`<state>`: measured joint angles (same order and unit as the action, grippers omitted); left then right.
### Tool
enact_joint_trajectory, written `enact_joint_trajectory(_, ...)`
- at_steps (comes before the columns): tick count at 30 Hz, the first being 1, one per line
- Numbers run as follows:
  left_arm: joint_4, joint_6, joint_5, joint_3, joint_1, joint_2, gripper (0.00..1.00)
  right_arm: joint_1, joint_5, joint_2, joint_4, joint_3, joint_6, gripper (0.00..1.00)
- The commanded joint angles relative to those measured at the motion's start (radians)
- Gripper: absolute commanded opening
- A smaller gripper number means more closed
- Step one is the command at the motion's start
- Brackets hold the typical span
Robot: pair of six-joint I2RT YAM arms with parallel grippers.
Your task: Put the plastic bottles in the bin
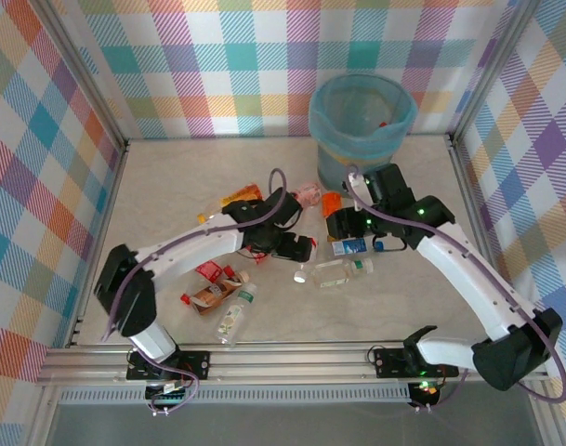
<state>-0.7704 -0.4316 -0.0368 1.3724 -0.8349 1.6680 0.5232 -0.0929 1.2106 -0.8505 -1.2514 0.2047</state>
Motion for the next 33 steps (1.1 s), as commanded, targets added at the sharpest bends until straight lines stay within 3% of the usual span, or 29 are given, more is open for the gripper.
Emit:
enact_joint_trajectory(1,0.016,-0.013,-0.026,0.084,-0.008,0.071,0.92,-0.006,0.092,-0.070,-0.062,0.028,-0.030,0.62)
enact_joint_trajectory(12,-0.021,-0.015,-0.037,0.211,-0.006,0.255,0.85,-0.009,0.138,-0.230,0.055,0.200,-0.046,0.67)
enact_joint_trajectory(15,-0.028,-0.018,-0.041,0.246,-0.006,0.305,0.83,-0.009,0.157,-0.224,0.053,0.201,-0.073,0.70)
enact_joint_trajectory(19,-0.041,-0.010,-0.029,0.278,-0.007,0.349,0.83,-0.009,0.185,-0.209,0.064,0.213,-0.097,0.84)
enact_joint_trajectory(33,-0.053,0.008,-0.037,0.302,0.008,0.436,0.82,-0.009,0.188,-0.159,0.099,0.211,-0.117,0.94)
